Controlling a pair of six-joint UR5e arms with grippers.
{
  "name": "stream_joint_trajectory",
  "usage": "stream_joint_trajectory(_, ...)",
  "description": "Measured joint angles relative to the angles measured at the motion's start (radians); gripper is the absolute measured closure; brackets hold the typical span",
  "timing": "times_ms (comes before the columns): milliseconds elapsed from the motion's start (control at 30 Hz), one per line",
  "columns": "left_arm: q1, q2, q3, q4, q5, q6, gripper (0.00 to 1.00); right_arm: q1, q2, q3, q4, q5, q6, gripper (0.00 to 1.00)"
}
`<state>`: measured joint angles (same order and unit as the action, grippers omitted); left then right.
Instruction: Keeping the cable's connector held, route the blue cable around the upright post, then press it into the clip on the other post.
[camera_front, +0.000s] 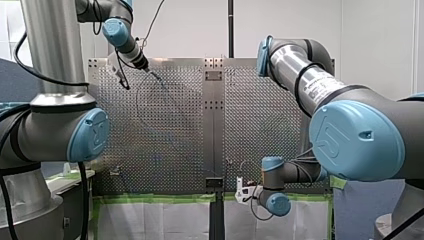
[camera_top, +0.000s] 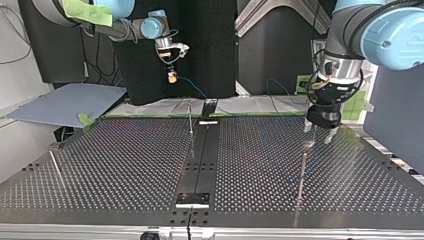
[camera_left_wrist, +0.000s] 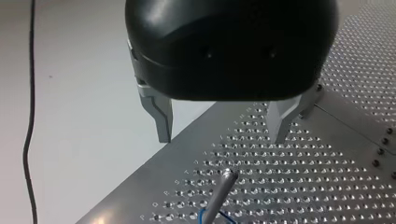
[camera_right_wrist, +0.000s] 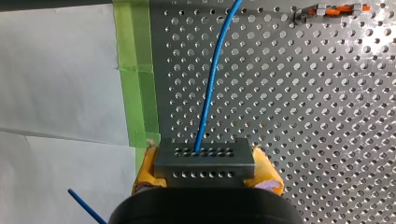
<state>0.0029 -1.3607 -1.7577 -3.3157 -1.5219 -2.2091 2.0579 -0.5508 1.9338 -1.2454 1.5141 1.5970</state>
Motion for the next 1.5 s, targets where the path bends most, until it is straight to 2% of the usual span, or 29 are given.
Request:
stream_joint_trajectory(167, 0.0, -0.01, 0.016, -0.002, 0.003, 0.051, 0.0, 0.0, 0.0, 0.0, 0.0, 0.0, 0.0, 1.0)
stream_joint_trajectory(500, 0.004, -0.02, 0.096, -0.057, 0.001, 0.162, 0.0, 0.0, 0.0, 0.0, 0.0, 0.0, 0.0, 1.0)
stream_joint_trajectory(1100, -0.005, -0.05, 0.101, -0.081, -0.016, 0.353, 0.0, 0.0, 0.0, 0.0, -0.002, 0.0, 0.002, 1.0)
stream_joint_trajectory(1233, -0.005, -0.051, 0.101, -0.078, -0.016, 0.374, 0.0, 0.0, 0.0, 0.0, -0.001, 0.0, 0.002, 1.0)
stream_joint_trajectory(1500, -0.006, -0.056, 0.101, -0.078, -0.016, 0.377, 0.0, 0.0, 0.0, 0.0, 0.0, 0.0, 0.002, 1.0)
